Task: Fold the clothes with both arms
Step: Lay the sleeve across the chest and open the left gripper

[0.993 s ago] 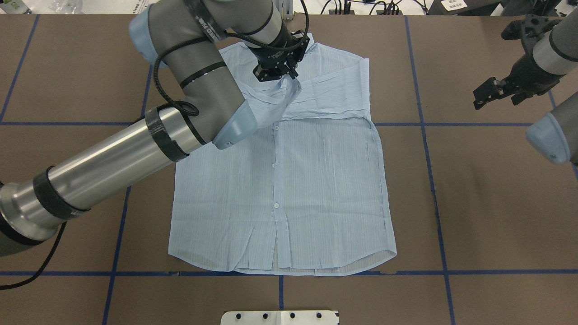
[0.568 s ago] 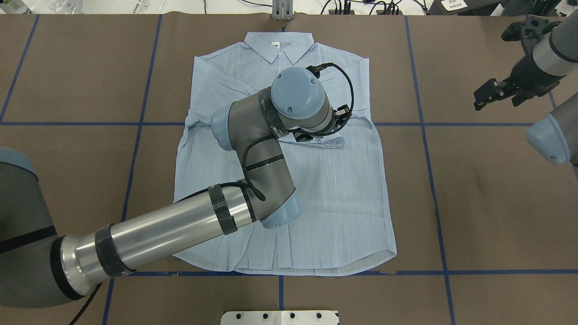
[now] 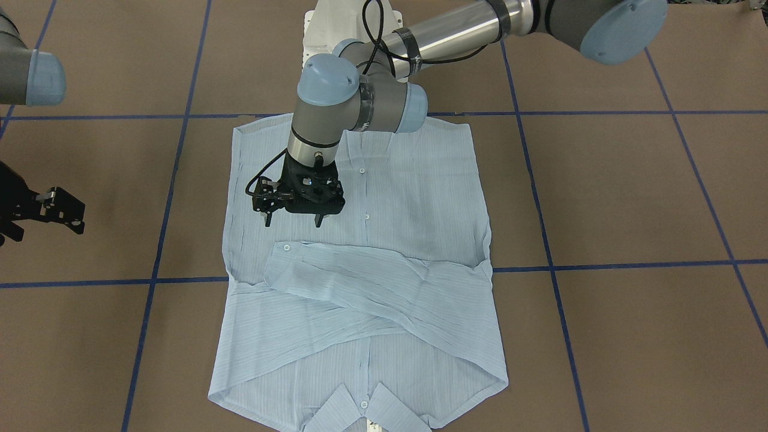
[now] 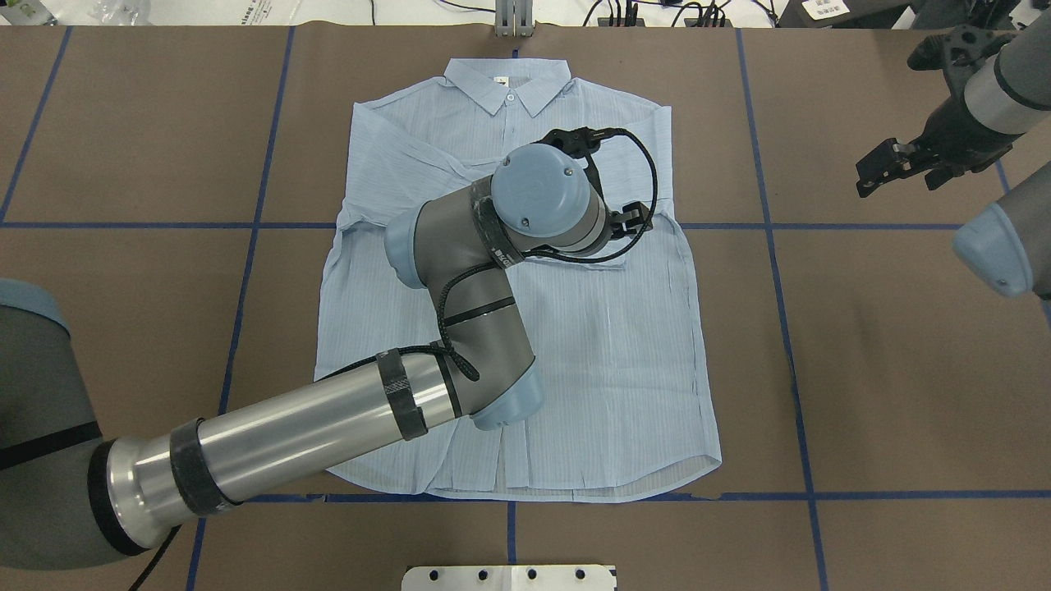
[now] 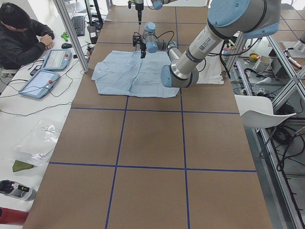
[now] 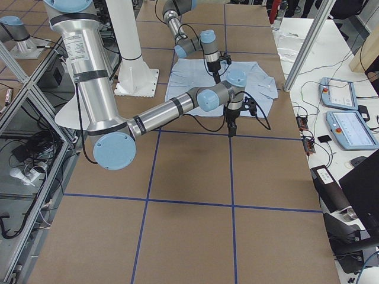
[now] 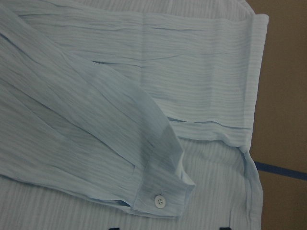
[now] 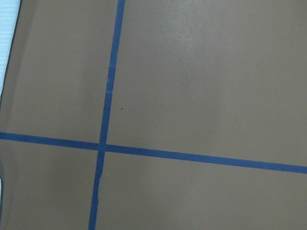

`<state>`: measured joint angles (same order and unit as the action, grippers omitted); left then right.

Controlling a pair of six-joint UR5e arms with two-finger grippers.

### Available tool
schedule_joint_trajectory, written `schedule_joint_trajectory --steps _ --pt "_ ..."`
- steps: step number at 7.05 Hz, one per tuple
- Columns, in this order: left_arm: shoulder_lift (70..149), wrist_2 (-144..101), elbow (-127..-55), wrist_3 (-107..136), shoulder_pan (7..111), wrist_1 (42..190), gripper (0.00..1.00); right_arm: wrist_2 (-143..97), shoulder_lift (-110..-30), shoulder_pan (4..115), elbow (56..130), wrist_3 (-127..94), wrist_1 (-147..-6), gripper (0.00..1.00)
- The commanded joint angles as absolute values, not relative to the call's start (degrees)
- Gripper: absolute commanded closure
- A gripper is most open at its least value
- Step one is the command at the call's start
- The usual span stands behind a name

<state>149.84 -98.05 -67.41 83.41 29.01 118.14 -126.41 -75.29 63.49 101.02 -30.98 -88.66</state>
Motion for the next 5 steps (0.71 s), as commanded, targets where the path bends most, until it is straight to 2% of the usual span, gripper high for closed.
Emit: schedule_joint_trajectory --steps 1,3,5 --pt "140.5 -101.9 -80.4 82.4 31.5 113.2 0.0 -128.7 -74.9 63.4 102.6 -32.2 -88.5 0.0" --pt "130.2 -103.3 -96.9 74.5 33.9 102.6 0.0 -128.4 -75.8 58.0 106.2 -42.0 -84.8 0.0" --pt "119.2 -103.4 -107.5 66.9 35.8 100.7 0.0 -123.1 -81.1 49.4 108.8 -57.0 -71.4 0.0"
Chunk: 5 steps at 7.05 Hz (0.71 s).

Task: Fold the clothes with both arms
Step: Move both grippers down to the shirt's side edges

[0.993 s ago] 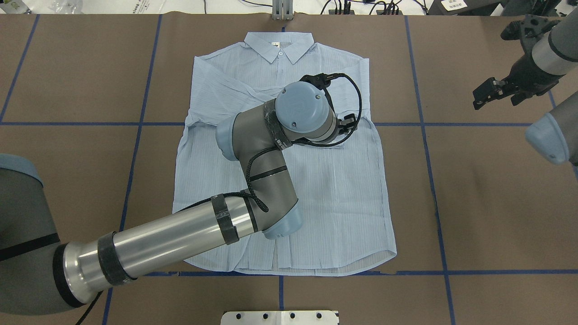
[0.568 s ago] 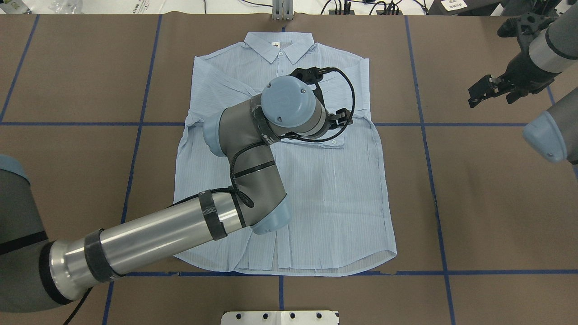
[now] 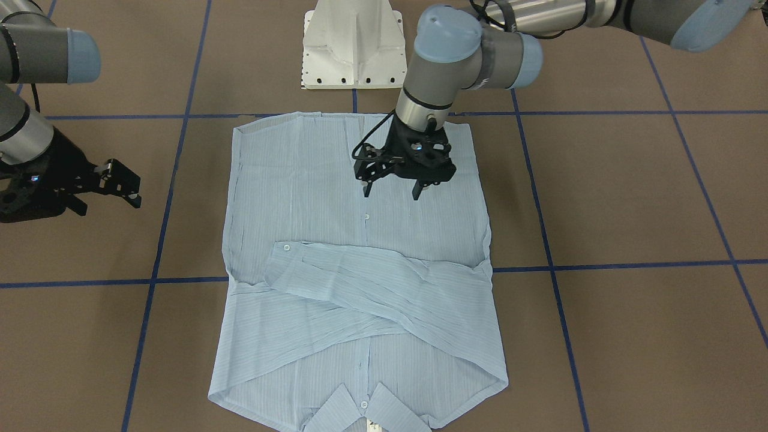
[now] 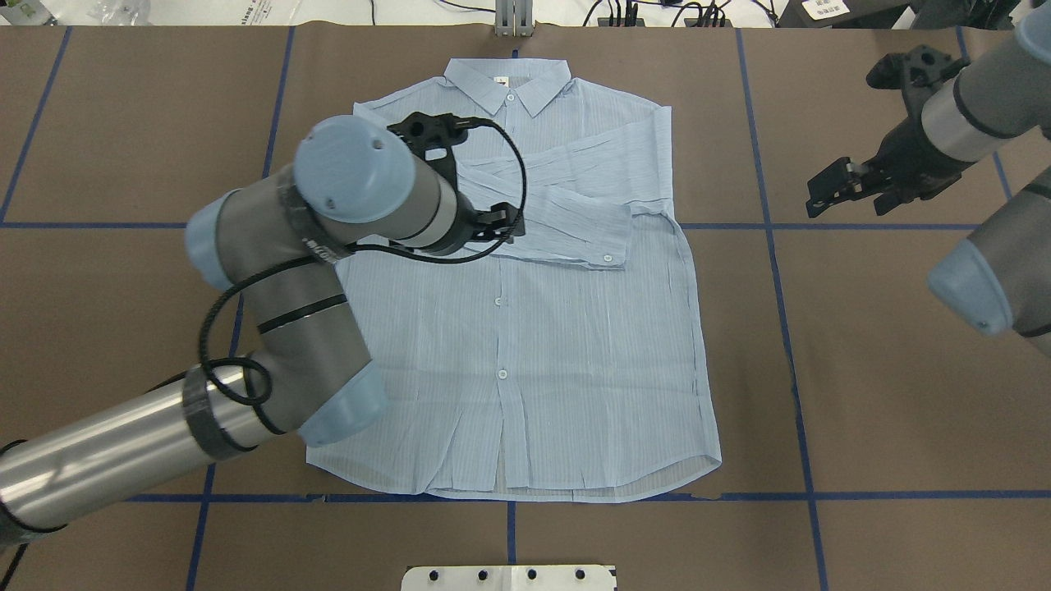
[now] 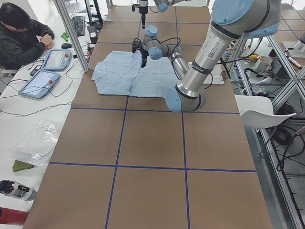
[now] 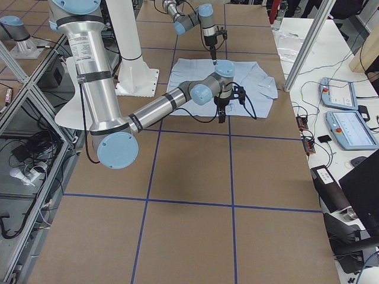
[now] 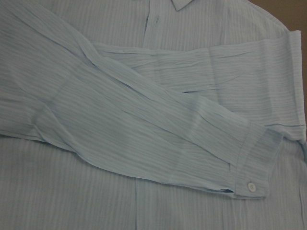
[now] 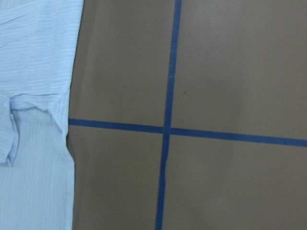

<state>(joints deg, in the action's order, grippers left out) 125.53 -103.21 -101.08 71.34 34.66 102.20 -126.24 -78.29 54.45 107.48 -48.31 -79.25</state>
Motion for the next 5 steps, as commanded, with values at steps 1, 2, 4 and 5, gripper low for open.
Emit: schedule_joint_trajectory --steps 1,2,4,5 --pt "114.3 -103.3 -111.4 64.2 36.4 100.5 0.0 -120.9 -83.7 44.8 110.5 -62.4 -67.9 0.0" --pt "110.1 -103.3 -115.7 63.3 36.5 100.5 0.0 -113.5 -85.0 36.9 112.5 -69.7 -67.8 0.0" --pt "106.2 -103.3 -120.4 63.3 36.5 100.5 0.0 -104.2 -86.0 25.6 113.8 -75.8 -67.9 0.0" --pt "105.6 -103.3 -120.8 63.3 36.5 100.4 0.0 -104.4 -86.8 24.2 114.5 -75.8 -67.9 0.0"
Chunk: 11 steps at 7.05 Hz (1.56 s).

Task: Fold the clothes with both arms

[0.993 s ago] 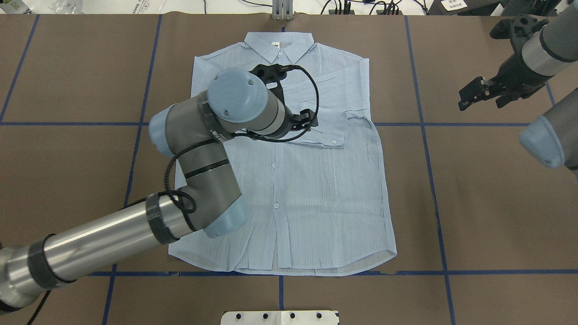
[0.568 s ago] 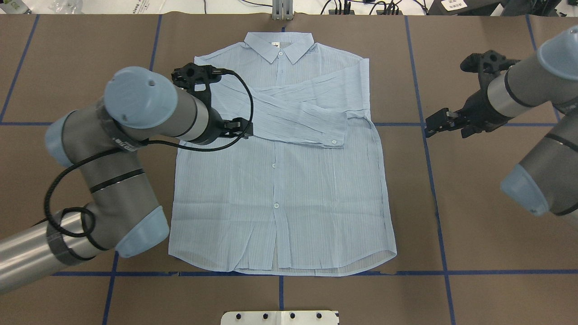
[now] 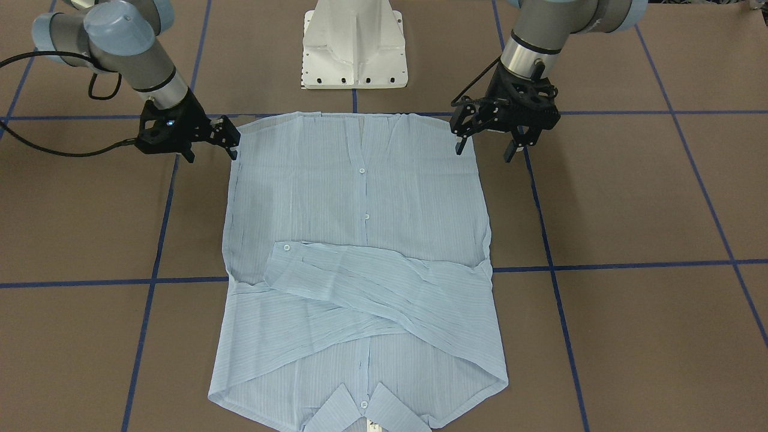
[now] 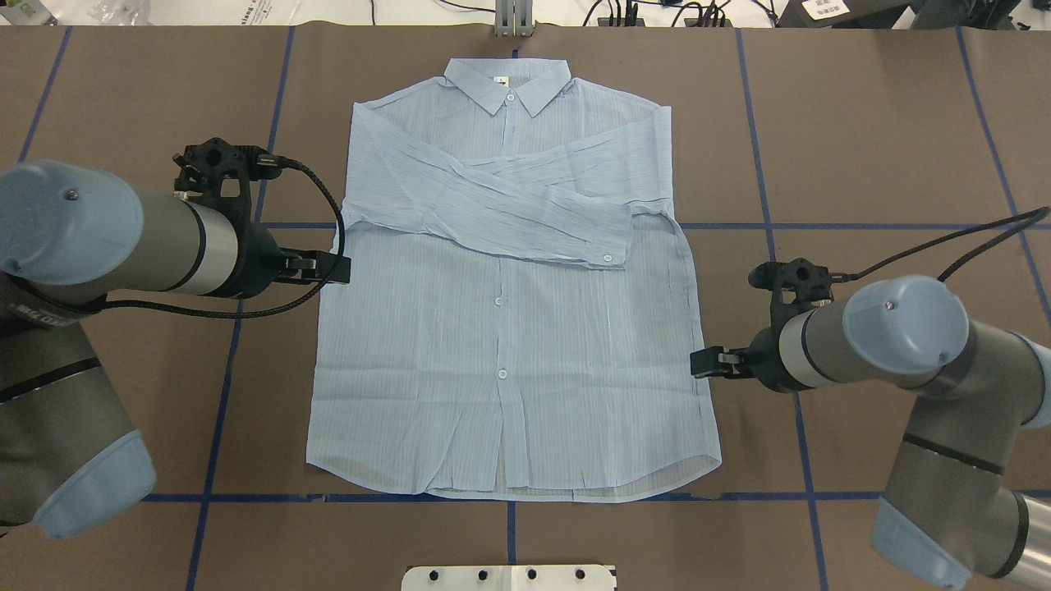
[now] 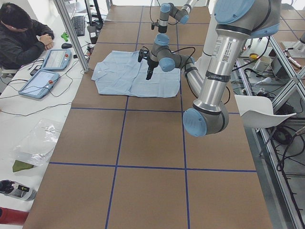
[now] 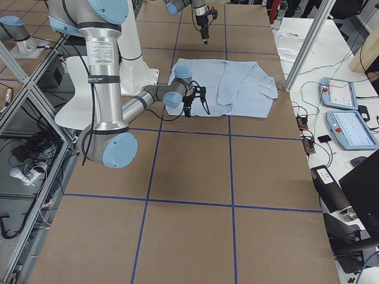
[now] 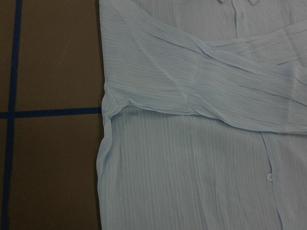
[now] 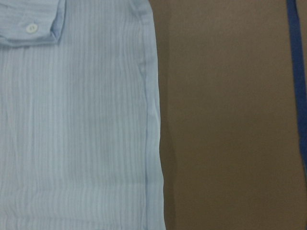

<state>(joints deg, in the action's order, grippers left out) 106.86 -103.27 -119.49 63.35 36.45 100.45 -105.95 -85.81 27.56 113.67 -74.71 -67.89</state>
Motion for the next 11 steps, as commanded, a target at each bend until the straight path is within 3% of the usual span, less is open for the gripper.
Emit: schedule_joint_trajectory --steps 1,3,5,8,11 --pt "105.6 -103.3 -120.9 63.3 36.5 100.4 0.0 -103.7 -88.2 22.5 115.0 -75.8 -68.0 0.0" --pt "105.6 -103.3 -120.9 63.4 36.5 100.4 0.0 -104.0 -87.8 21.5 114.9 -75.8 -70.2 0.03" --pt "105.6 -103.2 -120.9 63.4 36.5 100.4 0.0 -104.5 -87.0 21.3 114.9 -75.8 -72.0 0.14" --pt "105.5 -103.2 -120.8 63.4 36.5 100.4 0.0 -106.0 -85.2 20.6 113.4 -75.8 -72.2 0.18" --pt "105.4 -103.1 -120.6 63.7 36.5 100.4 0.0 -106.7 -85.1 20.6 113.2 -75.8 -72.2 0.34"
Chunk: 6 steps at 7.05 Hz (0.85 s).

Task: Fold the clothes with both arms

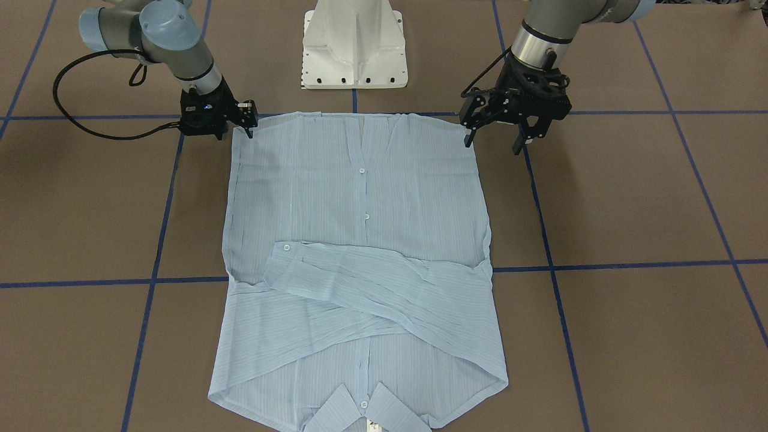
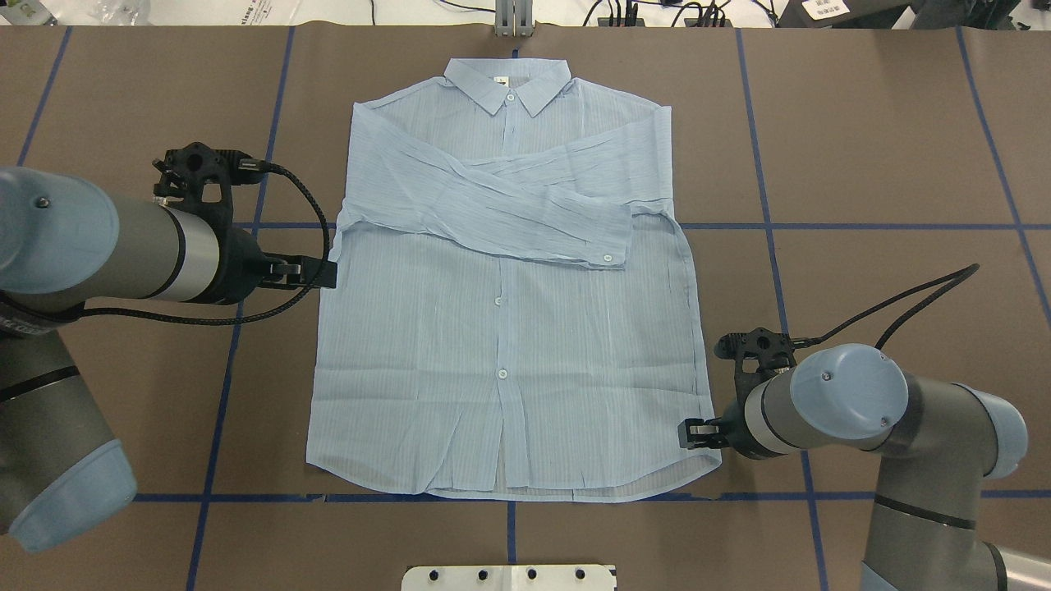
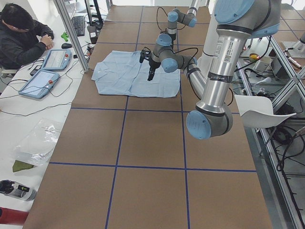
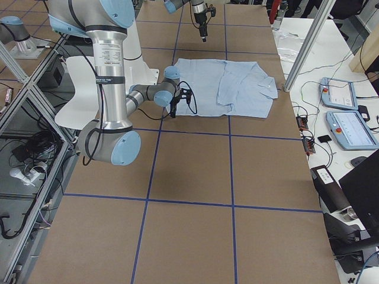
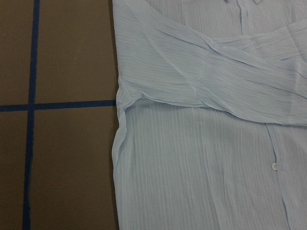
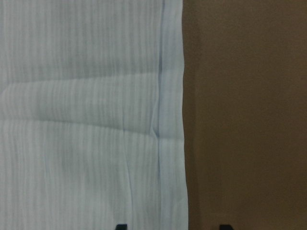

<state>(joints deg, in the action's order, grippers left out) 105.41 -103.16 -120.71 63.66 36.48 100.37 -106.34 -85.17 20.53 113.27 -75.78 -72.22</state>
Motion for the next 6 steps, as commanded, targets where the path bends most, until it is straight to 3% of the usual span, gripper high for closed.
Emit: schedule_joint_trajectory --steps 1,2,5,6 --pt "105.4 -103.1 -120.5 63.8 36.5 100.4 0.0 -107.0 -85.1 20.6 113.0 -75.8 -72.2 0.34" --pt "105.5 -103.1 -120.5 63.8 36.5 100.4 0.0 -107.1 -85.1 20.5 112.8 -75.8 -72.2 0.35" --pt "105.5 -103.1 -120.5 63.9 36.5 100.4 0.0 -108.3 -85.1 20.6 112.9 -75.8 -72.2 0.57" --pt "105.5 -103.0 -120.4 63.9 36.5 100.4 0.0 -108.3 -85.1 20.6 112.9 -75.8 -72.2 0.59"
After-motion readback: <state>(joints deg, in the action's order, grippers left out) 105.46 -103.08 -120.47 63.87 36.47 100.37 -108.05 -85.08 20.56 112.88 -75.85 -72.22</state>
